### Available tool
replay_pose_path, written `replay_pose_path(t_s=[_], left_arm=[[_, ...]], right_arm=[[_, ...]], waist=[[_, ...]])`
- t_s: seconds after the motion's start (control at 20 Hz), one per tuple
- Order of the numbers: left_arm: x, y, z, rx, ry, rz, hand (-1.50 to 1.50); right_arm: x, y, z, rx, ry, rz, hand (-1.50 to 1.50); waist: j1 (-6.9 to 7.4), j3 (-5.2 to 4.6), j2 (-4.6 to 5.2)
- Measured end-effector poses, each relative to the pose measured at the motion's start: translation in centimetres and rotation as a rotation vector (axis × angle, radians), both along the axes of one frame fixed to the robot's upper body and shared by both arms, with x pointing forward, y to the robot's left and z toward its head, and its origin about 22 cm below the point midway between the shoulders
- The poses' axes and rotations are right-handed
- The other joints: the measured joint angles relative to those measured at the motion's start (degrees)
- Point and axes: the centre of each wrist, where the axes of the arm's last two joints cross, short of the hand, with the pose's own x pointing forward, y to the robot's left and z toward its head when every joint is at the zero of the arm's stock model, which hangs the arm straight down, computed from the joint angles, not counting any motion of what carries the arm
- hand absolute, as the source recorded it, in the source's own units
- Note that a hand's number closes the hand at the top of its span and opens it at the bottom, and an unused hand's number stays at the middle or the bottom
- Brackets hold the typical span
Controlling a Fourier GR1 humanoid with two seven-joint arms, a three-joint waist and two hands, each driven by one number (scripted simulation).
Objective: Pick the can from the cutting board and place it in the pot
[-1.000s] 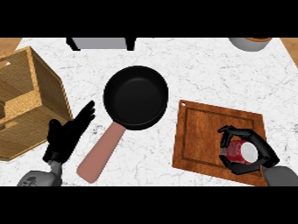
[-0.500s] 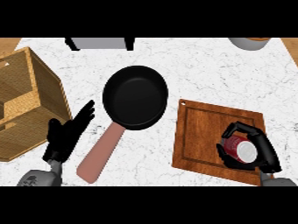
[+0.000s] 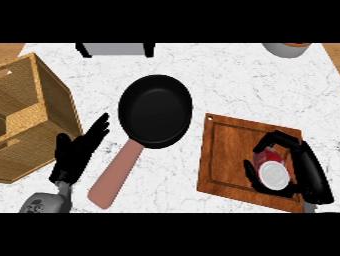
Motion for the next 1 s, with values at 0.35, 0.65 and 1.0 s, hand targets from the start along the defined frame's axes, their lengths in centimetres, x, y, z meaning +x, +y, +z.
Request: replay_pose_path(t_s=[0.35,0.65,1.0], left_arm=[[-0.1,0.2,-0.3,0.0,0.002,-0.001,0.0],[-0.2,-0.5,-0.4,0.004,0.003,-0.011,0.0],[0.3,-0.9,-0.2,-0.003,-0.004,-0.018,0.0]], right_arm=[[1.4,4.1,7.2,-0.122,-0.031,-0.031,1.5],[4.6,9.1,12.3,-0.219,-0.012,-0.028,1.5],[8.3,15.6,14.6,-0.365,0.06,-0.008,1.5]], waist=[[0.32,-0.01,0.06],[0.84,-0.02,0.13],[1.15,0.0,0.24]])
